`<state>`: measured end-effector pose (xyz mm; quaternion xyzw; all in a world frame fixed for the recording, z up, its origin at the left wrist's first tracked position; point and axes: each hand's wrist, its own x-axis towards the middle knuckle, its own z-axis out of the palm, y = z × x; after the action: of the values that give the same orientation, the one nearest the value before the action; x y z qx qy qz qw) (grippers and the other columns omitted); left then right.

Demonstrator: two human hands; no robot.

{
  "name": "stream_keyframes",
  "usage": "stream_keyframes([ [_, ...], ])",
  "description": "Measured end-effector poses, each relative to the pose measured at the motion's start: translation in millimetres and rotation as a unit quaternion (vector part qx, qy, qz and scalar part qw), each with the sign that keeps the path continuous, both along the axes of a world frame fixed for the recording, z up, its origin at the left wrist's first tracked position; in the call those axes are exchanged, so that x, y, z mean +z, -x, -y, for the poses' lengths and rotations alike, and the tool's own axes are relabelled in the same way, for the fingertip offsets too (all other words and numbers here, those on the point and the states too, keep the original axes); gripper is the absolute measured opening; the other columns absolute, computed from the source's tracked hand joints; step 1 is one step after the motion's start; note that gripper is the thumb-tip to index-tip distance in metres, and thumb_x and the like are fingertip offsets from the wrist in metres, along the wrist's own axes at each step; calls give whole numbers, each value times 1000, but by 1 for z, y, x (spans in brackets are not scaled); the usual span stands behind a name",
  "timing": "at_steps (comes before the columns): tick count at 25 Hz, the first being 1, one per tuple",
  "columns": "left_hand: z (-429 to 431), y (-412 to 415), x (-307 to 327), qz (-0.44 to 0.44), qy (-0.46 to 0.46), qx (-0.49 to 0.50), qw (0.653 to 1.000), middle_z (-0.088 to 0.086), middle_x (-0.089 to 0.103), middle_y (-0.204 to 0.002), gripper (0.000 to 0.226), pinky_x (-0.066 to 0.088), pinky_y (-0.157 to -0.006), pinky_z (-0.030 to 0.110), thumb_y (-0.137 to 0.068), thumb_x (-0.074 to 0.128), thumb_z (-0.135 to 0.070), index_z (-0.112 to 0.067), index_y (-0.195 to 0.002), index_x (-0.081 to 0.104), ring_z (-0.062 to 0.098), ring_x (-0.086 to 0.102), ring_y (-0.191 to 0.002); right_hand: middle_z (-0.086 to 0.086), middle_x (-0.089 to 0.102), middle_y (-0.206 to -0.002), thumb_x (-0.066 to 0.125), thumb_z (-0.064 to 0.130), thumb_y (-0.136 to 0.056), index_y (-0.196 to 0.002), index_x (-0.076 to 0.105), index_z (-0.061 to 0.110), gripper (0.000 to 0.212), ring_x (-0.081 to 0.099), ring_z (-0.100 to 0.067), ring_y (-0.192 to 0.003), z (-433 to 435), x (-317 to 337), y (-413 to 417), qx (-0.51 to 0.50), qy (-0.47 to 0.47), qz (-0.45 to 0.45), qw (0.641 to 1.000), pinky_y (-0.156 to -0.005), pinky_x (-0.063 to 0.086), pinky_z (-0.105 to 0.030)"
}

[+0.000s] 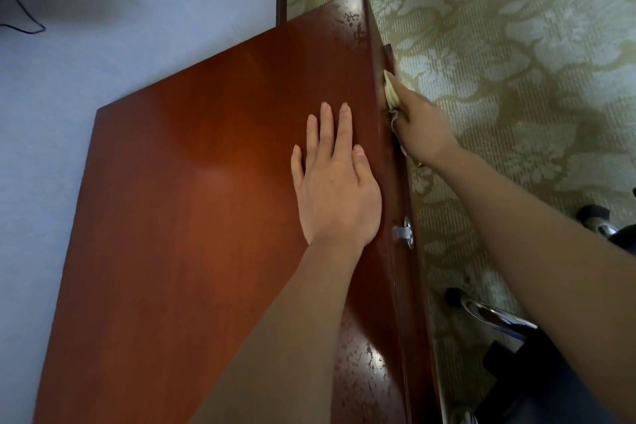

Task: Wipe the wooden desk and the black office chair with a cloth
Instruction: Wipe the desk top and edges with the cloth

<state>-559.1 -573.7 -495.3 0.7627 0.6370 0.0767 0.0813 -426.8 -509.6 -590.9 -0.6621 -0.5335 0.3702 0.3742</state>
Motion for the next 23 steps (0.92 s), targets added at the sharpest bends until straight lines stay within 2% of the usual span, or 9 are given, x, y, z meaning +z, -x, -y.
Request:
stream_keyframes([
  [1, -1, 0, 0, -1, -1, -1, 1000, -11, 5, -159, 50, -5, -118, 29, -102, 23, -28, -31, -151, 12, 5, -4, -145, -5, 43, -144, 39, 6, -93, -146, 28, 35, 61, 56, -25, -112, -1, -2, -1, -5, 26, -57, 998, -86, 43, -23],
  [3, -3, -1, 1, -3, 0, 0, 1000, -10, 5, -159, 50, -5, -117, 30, -102, 23, -28, -30, -151, 12, 6, -4, -146, 0, 48, -141, 38, 7, -93, -142, 36, 39, 58, 56, -20, -114, 3, -8, 0, -23, 64, -188, 980, -97, 46, -32],
  [5, -3, -1, 2, -6, -1, 4, 1000, -9, 5, -159, 50, -4, -118, 30, -102, 23, -28, -30, -151, 13, 7, -3, -146, -2, 59, -127, 39, 8, -93, -137, 46, 36, 53, 57, -20, -113, 16, -13, 5, -35, 83, -240, 967, -101, 44, -40],
  [8, -3, -1, 3, -5, 1, 6, 1000, -8, 6, -160, 50, -3, -119, 32, -102, 24, -27, -29, -151, 14, 7, -2, -146, -1, 63, -118, 42, 10, -94, -131, 53, 27, 42, 58, -17, -110, 42, -19, 12, -44, 98, -267, 958, -102, 43, -41],
  [14, -4, -1, 2, 4, -5, 4, 1000, -7, 8, -159, 49, -3, -118, 31, -102, 25, -26, -27, -151, 17, 9, 0, -146, -4, 66, -110, 48, 13, -95, -119, 60, 21, 28, 61, -20, -105, 81, -29, 16, -30, 86, -294, 951, -98, 47, -41],
  [17, -3, -2, 2, 21, -9, 12, 1000, -6, 10, -159, 49, -2, -118, 32, -102, 28, -25, -26, -150, 21, 9, 2, -146, -8, 66, -112, 49, 13, -95, -114, 61, 25, 26, 62, -20, -101, 101, -30, 23, -31, 77, -297, 951, -93, 49, -32],
  [19, 0, -2, 3, 69, -22, 13, 997, -4, 15, -159, 47, 1, -119, 33, -101, 34, -22, -23, -148, 30, 11, 6, -146, -14, 65, -111, 49, 12, -95, -110, 61, 27, 25, 63, -23, -99, 115, -28, 27, -40, 72, -305, 949, -86, 50, -27],
  [21, 2, -1, 7, 117, -45, 3, 992, 0, 26, -156, 44, 9, -120, 34, -99, 40, -16, -19, -143, 41, 14, 15, -145, -7, 67, -110, 48, 13, -96, -123, 58, 26, 32, 62, -21, -103, 129, -27, 32, -36, 77, -300, 950, -89, 49, -29],
  [23, 7, 4, 12, 127, -56, -28, 990, 1, 35, -151, 40, 14, -118, 30, -98, 43, -12, -15, -137, 49, 15, 23, -143, 1, 66, -114, 47, 15, -97, -133, 49, 31, 40, 61, -16, -105, 148, -26, 36, -22, 88, -291, 952, -88, 50, -25],
])
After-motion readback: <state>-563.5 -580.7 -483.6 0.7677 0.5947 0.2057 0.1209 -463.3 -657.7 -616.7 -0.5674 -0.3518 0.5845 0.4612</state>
